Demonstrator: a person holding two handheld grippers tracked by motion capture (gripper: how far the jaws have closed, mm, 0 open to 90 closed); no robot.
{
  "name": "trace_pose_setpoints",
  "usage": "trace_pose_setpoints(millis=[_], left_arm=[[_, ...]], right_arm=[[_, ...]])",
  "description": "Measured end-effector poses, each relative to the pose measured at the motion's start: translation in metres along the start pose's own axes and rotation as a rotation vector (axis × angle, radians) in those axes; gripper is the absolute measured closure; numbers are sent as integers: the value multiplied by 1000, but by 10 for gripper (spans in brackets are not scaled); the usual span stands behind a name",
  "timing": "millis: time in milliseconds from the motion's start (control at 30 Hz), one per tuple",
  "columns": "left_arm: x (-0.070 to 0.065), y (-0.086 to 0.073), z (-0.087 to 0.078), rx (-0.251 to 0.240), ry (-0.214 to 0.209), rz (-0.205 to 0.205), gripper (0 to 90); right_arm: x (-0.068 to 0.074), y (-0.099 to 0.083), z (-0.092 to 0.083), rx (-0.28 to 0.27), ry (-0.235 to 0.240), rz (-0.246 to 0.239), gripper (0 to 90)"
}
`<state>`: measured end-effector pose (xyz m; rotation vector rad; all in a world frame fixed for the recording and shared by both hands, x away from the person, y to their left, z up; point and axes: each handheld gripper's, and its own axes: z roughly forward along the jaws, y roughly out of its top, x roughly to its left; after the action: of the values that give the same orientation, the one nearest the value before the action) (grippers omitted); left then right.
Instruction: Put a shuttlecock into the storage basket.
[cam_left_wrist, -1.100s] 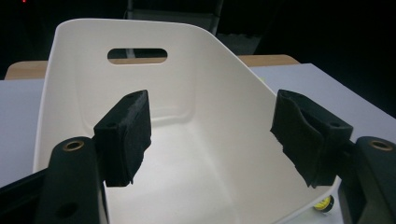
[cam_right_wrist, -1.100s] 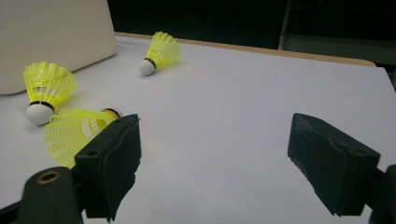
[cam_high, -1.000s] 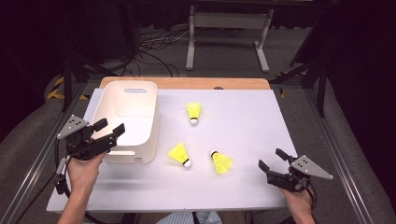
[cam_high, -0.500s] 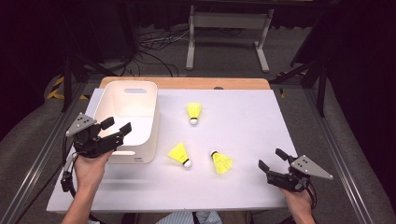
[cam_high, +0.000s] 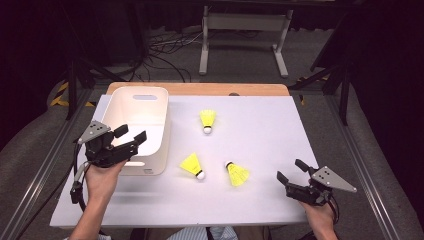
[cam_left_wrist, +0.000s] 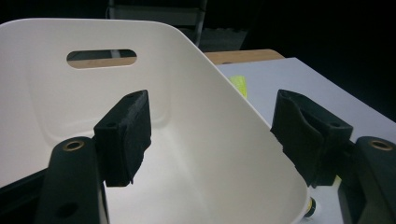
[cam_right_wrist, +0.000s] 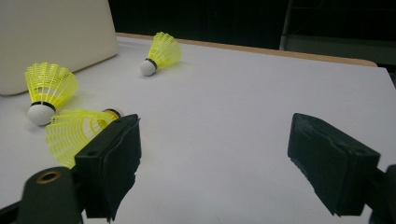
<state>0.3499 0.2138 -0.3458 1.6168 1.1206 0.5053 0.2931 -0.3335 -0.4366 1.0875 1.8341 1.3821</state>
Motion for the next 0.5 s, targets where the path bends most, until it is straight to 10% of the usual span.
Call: trace_pose_setpoints(millis=[500], left_arm=[[-8, 1, 8, 12, -19, 13, 291]], right_arm=[[0, 0, 0, -2, 0, 1, 180]])
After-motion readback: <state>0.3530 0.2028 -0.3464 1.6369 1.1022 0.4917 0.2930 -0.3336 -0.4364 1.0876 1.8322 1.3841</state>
